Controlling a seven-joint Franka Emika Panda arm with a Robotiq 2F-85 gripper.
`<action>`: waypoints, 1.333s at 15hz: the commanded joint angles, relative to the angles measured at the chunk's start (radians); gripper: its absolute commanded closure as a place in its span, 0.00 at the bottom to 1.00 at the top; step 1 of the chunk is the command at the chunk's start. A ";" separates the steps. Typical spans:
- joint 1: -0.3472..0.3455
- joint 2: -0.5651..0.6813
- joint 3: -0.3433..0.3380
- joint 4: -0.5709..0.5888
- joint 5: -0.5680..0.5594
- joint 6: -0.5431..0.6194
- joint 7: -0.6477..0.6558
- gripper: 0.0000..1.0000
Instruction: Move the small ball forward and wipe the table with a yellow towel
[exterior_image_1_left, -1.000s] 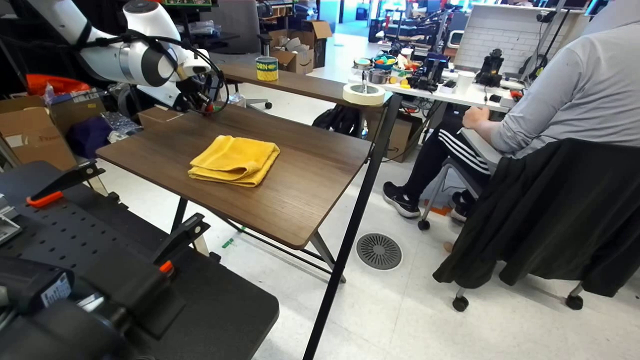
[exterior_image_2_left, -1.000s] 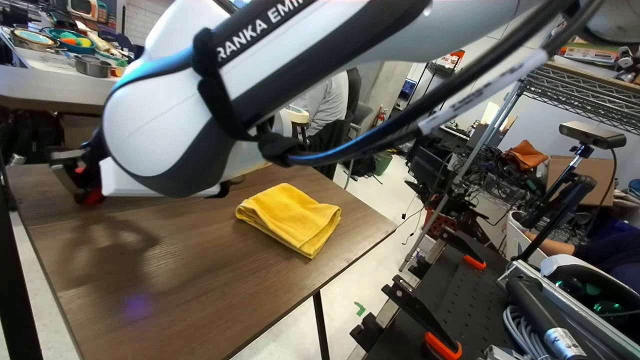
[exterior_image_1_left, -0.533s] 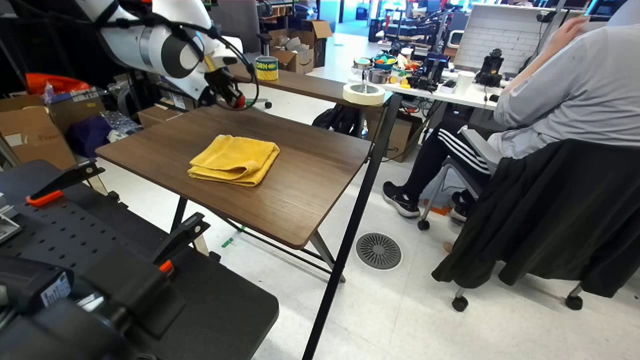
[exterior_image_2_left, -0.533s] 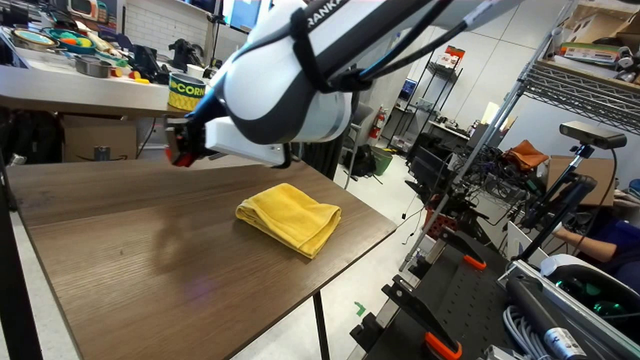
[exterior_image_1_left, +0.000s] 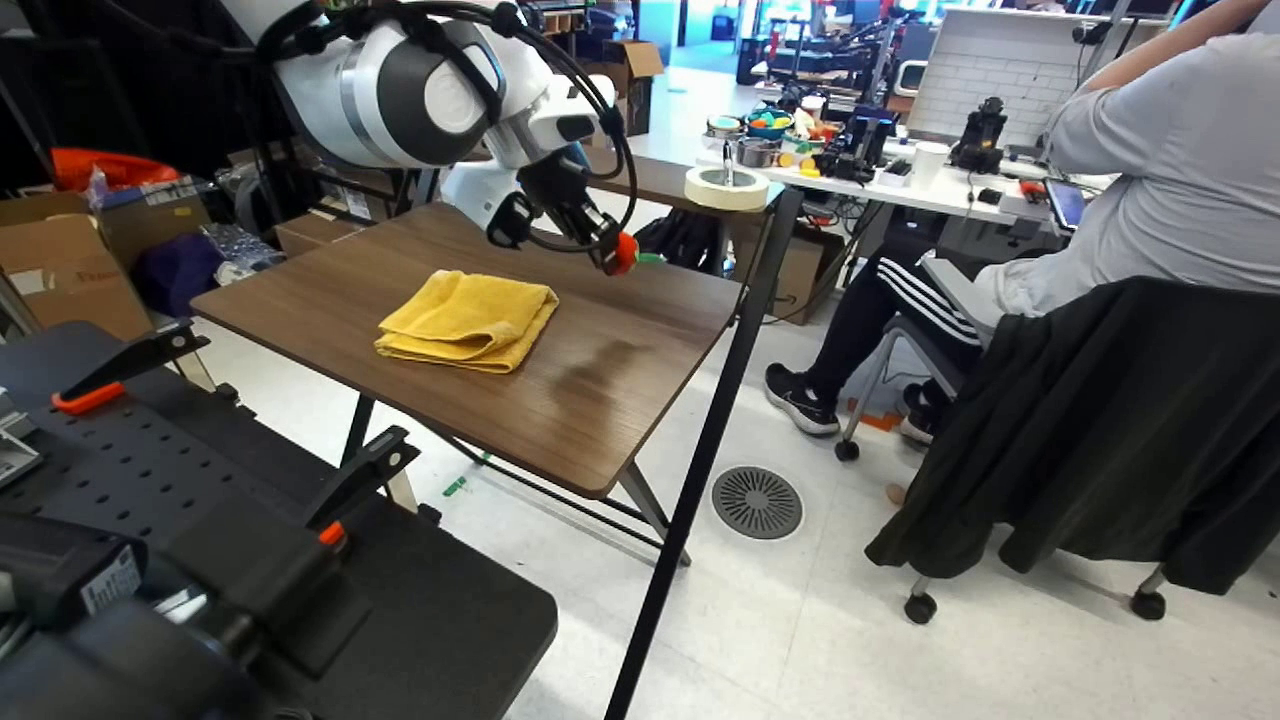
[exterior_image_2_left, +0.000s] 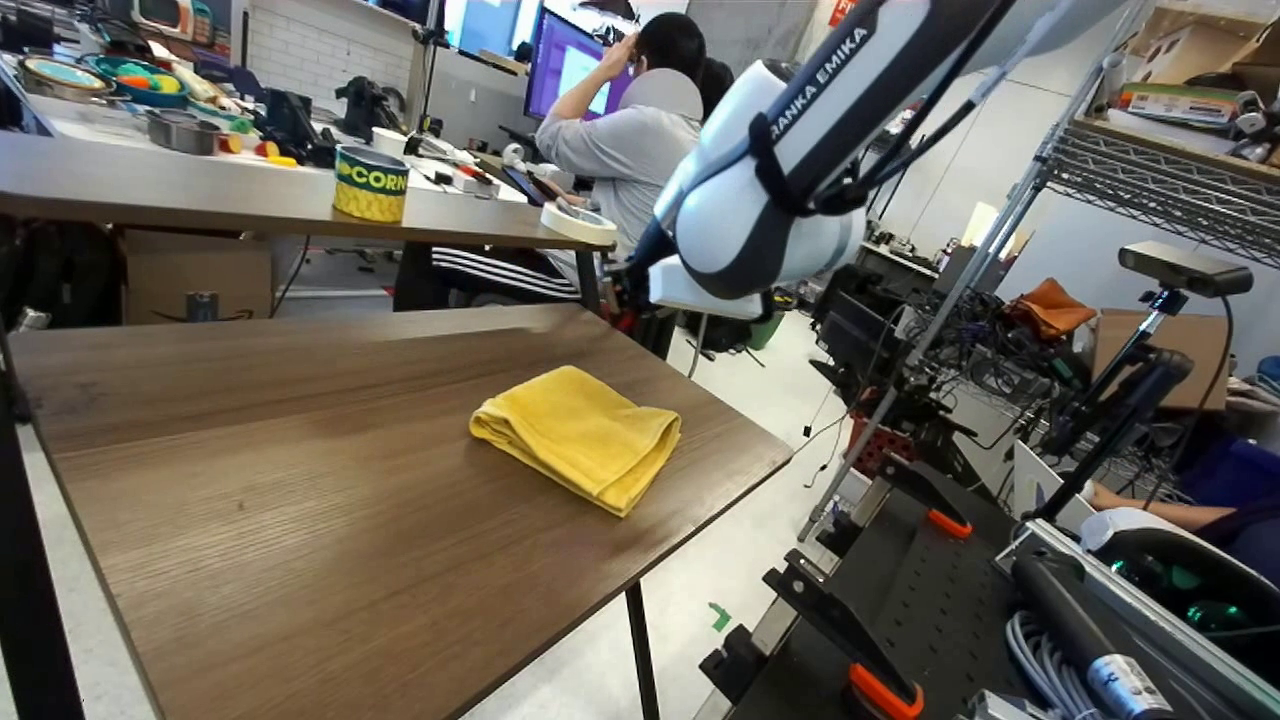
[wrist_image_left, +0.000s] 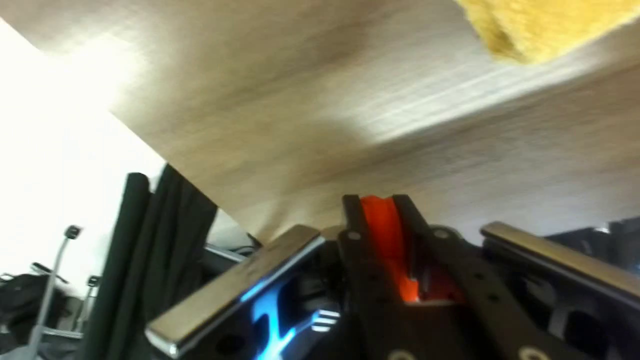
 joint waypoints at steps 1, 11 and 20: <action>0.146 0.034 -0.125 -0.109 0.072 -0.018 0.090 0.95; 0.230 0.082 -0.120 -0.156 0.146 -0.025 0.171 0.84; 0.219 -0.013 -0.049 -0.194 0.141 0.022 0.138 0.11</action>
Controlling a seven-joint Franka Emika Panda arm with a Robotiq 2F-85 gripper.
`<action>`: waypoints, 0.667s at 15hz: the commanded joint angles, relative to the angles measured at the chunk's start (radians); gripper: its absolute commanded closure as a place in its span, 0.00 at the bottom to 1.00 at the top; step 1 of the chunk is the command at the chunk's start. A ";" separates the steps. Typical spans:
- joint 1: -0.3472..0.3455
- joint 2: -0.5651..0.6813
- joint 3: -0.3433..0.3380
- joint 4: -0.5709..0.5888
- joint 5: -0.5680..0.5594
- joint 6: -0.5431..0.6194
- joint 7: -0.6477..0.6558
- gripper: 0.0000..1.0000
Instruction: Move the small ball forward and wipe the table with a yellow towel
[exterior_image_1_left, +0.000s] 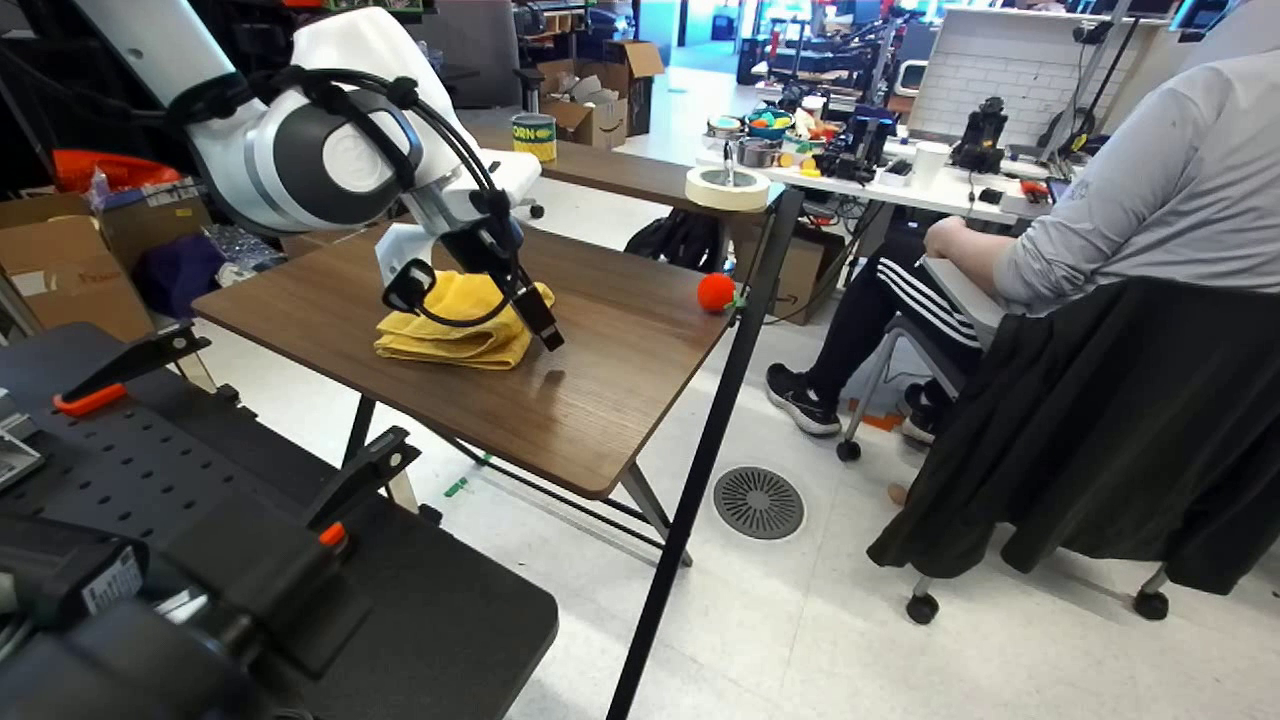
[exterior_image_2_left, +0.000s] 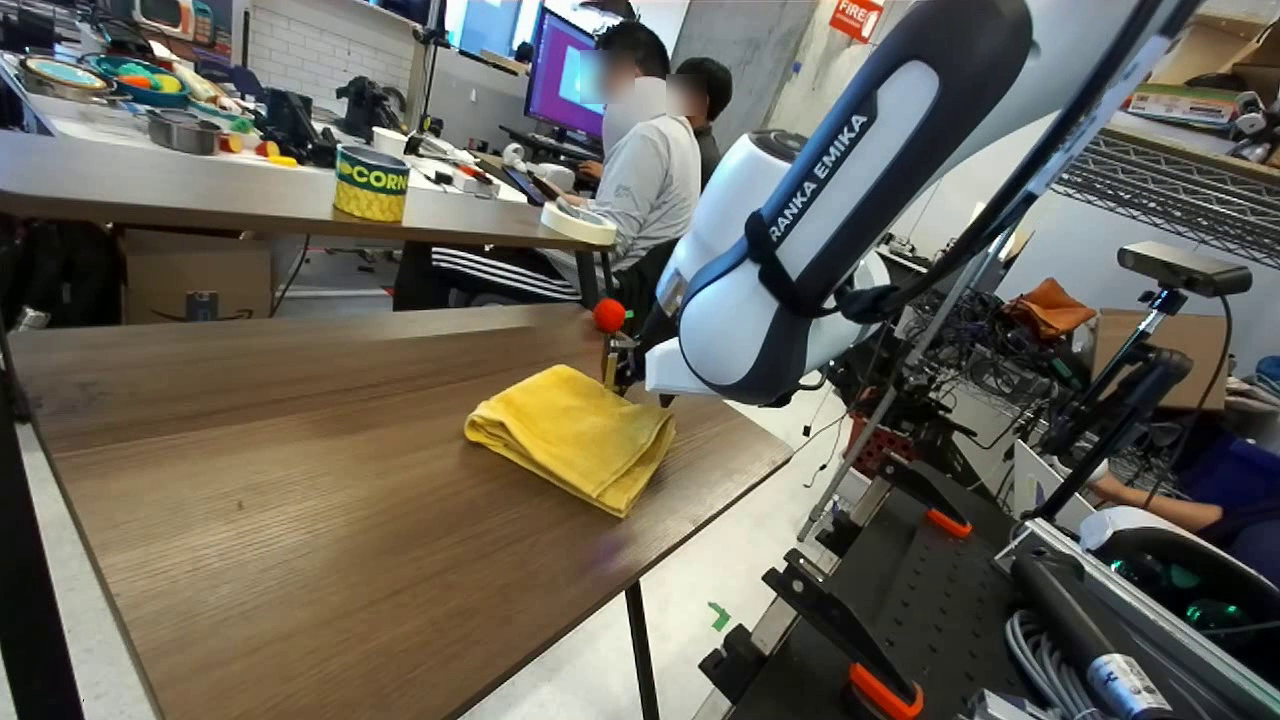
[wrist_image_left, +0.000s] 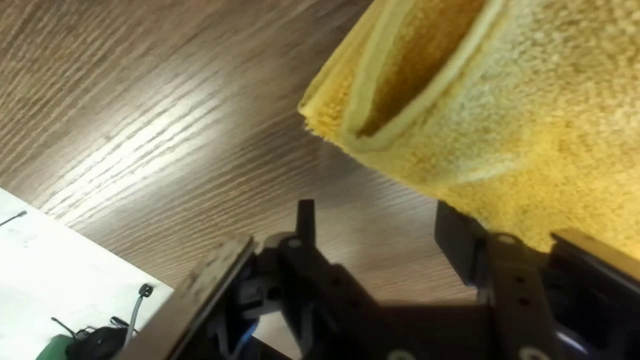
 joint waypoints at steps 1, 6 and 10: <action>-0.001 -0.088 0.057 -0.040 0.015 0.036 -0.035 0.05; -0.053 -0.165 0.219 -0.049 -0.004 0.037 -0.084 0.00; -0.128 -0.197 0.350 -0.048 -0.007 0.020 -0.114 0.00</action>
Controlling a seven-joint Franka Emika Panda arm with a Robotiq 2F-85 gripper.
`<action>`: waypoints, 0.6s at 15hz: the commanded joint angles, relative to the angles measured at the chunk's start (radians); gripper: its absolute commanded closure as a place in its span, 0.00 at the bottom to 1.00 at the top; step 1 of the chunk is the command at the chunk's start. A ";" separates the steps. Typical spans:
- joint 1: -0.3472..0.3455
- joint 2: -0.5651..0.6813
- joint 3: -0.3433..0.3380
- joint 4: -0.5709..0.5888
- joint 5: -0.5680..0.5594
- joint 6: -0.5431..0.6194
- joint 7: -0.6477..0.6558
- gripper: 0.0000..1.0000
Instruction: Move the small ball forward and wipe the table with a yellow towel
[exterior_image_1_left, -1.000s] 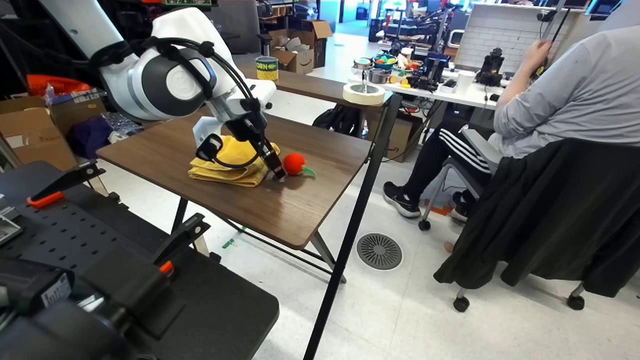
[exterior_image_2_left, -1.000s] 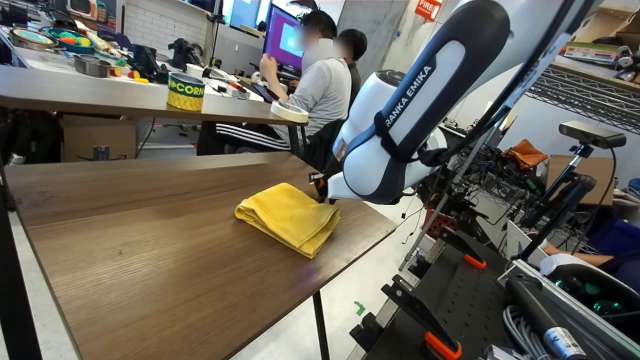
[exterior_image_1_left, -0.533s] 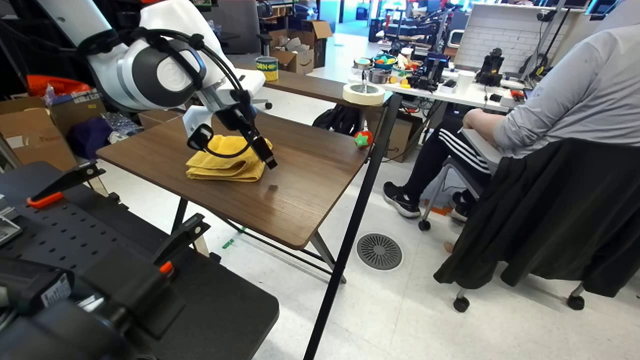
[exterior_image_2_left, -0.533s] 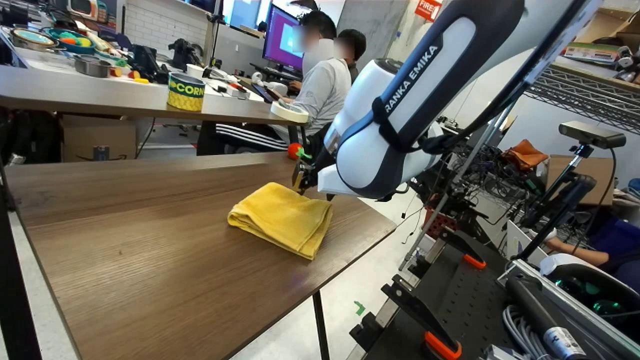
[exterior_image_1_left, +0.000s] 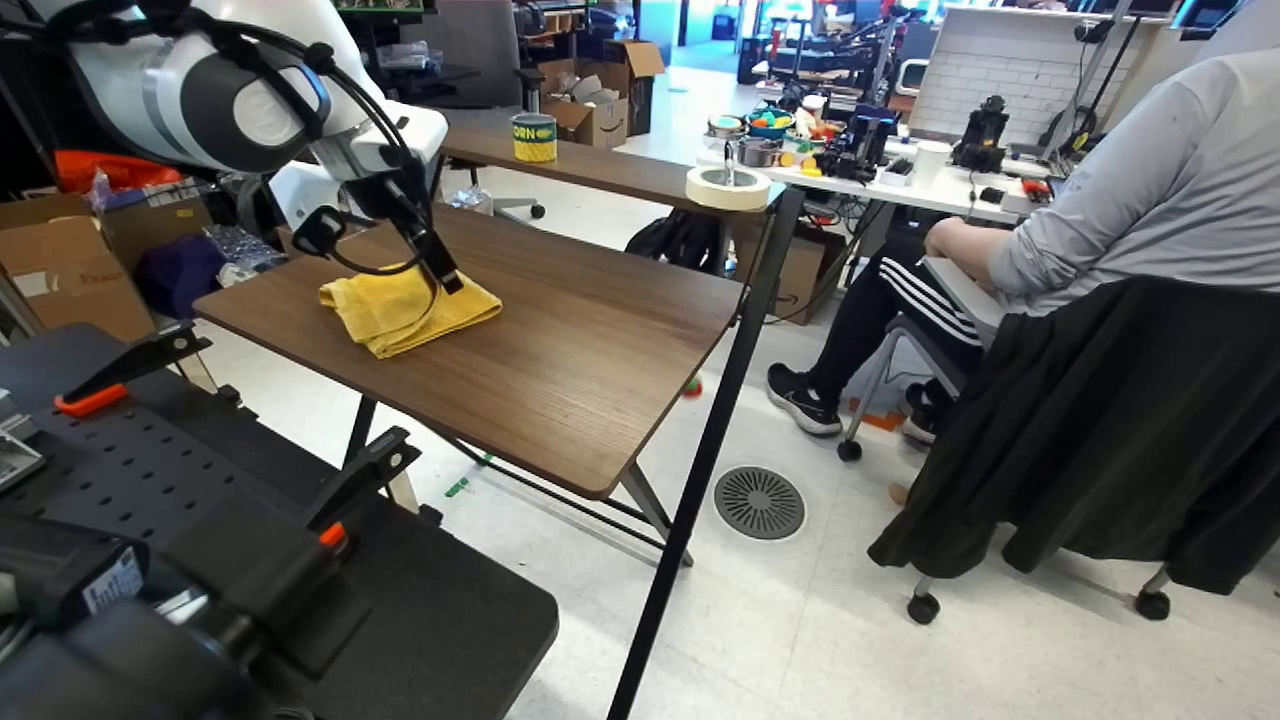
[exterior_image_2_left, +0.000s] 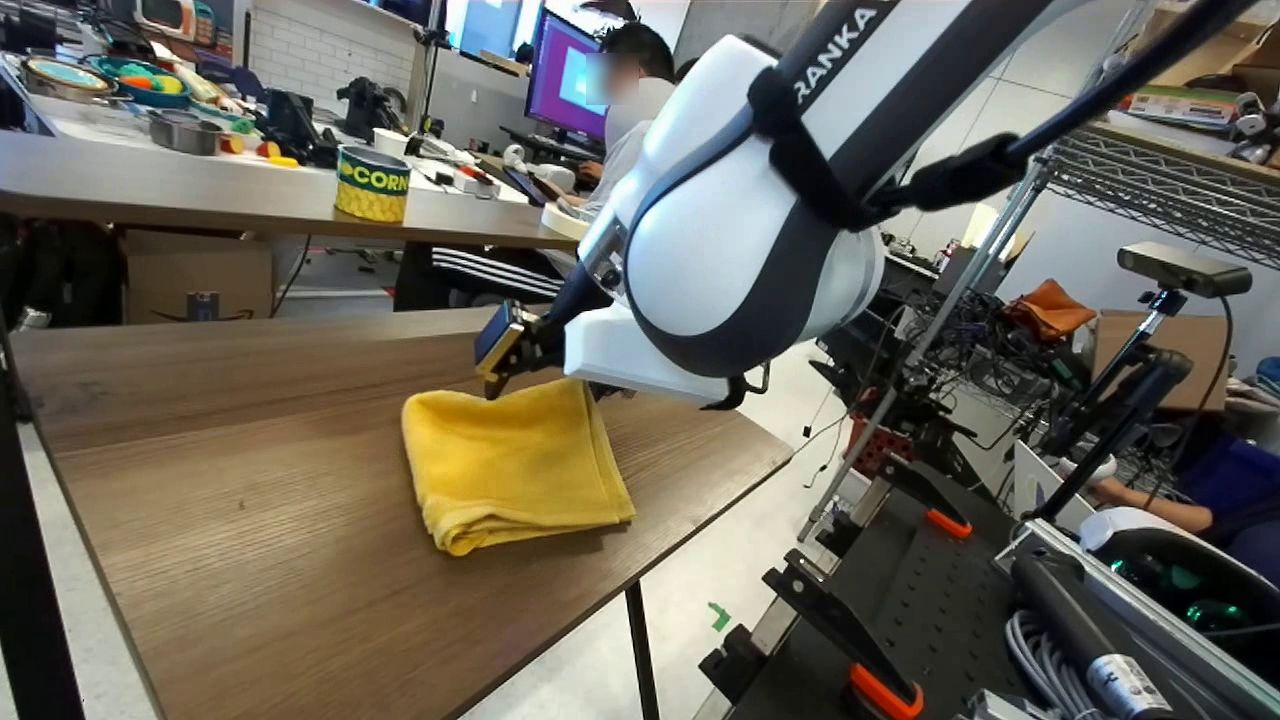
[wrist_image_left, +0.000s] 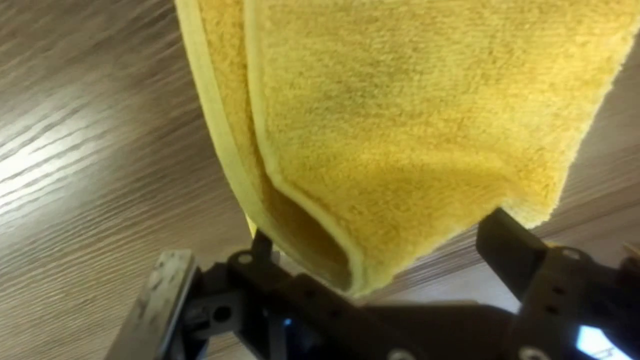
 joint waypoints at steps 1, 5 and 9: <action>-0.023 -0.007 0.034 0.000 0.006 0.002 -0.017 0.00; -0.030 -0.005 0.042 0.000 0.006 0.001 -0.019 0.00; -0.030 -0.004 0.041 0.000 0.006 0.001 -0.019 0.00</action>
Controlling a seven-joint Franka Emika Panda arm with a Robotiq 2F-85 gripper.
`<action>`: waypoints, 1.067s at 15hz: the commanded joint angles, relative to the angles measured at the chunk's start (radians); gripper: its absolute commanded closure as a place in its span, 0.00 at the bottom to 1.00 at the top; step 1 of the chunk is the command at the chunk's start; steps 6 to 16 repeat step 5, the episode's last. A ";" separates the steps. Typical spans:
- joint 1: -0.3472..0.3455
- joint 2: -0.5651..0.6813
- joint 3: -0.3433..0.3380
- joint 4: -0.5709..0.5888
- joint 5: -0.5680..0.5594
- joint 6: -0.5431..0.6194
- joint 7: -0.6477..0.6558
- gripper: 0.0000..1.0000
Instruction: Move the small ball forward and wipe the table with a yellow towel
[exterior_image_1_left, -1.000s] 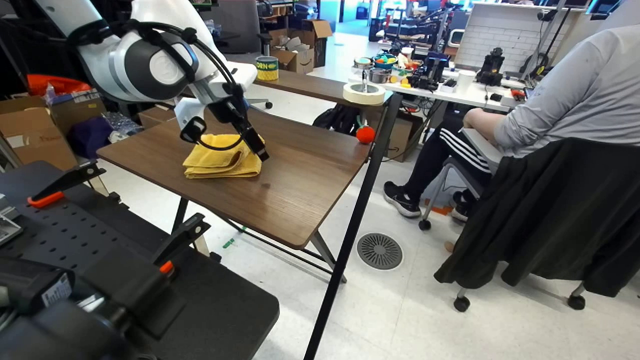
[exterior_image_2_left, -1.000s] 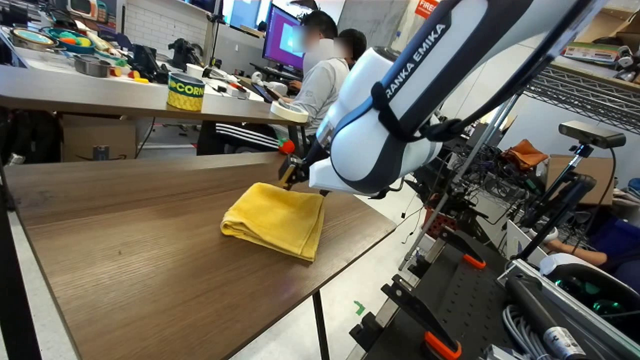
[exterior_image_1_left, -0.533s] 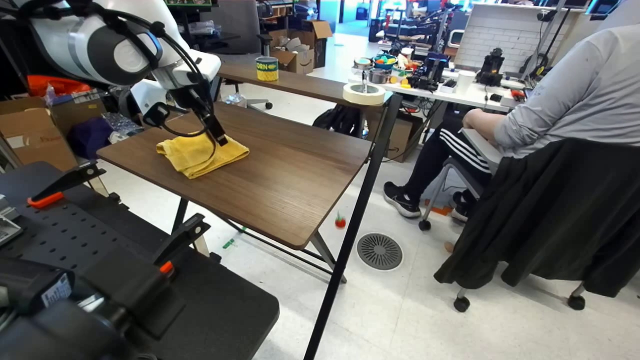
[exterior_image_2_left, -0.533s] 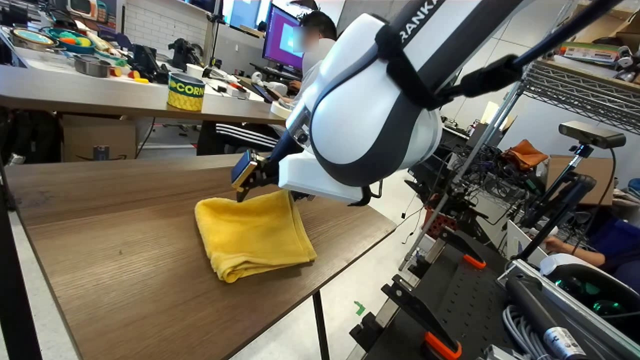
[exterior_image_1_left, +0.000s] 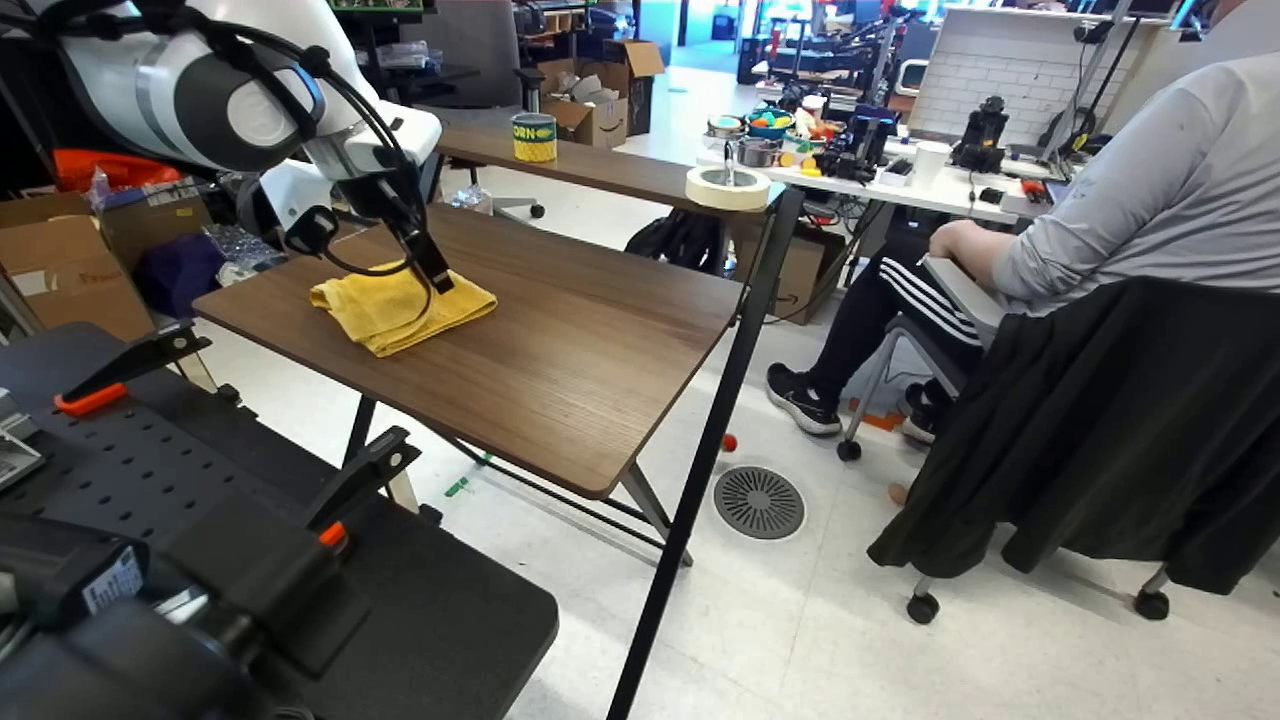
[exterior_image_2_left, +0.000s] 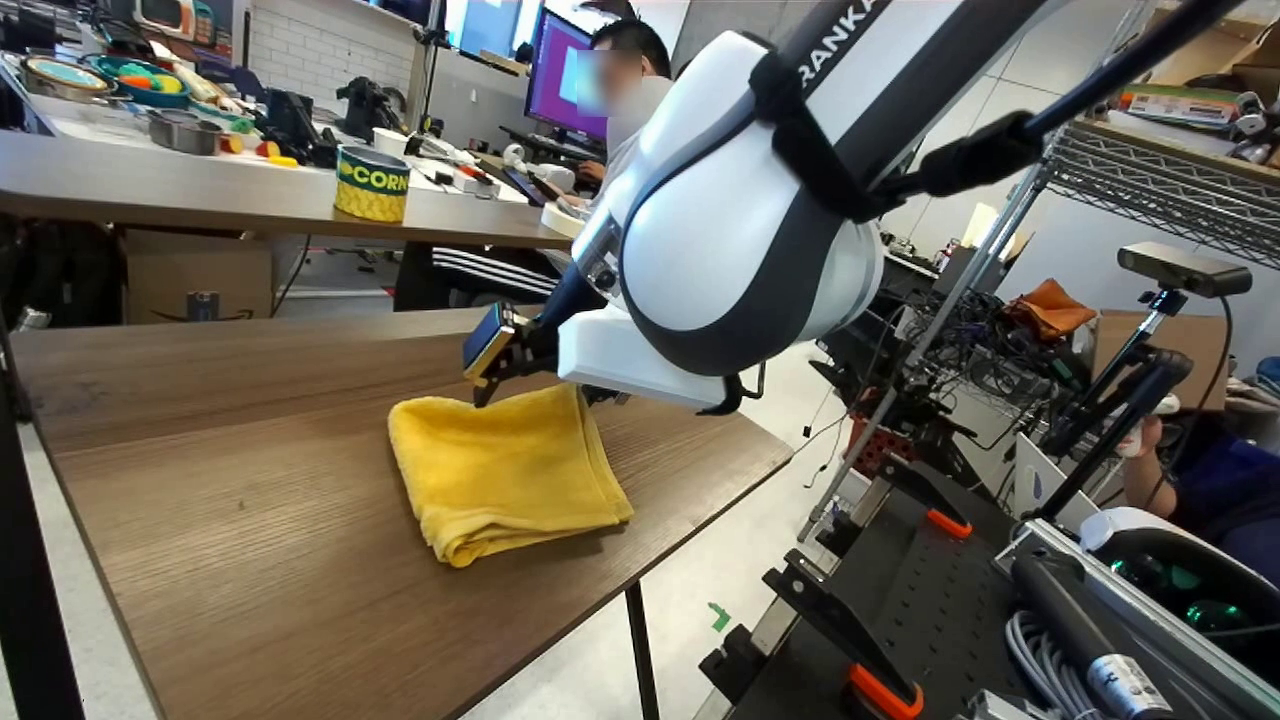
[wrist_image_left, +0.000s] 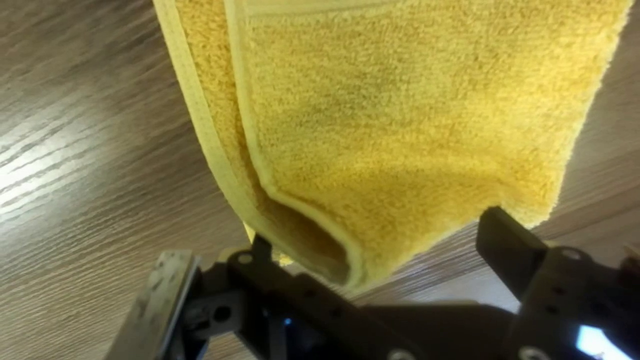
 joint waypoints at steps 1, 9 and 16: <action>-0.018 -0.030 0.022 -0.020 -0.001 0.010 -0.023 0.00; -0.012 -0.015 0.020 0.000 0.010 0.021 -0.018 0.00; -0.012 -0.015 0.020 0.000 0.010 0.021 -0.018 0.00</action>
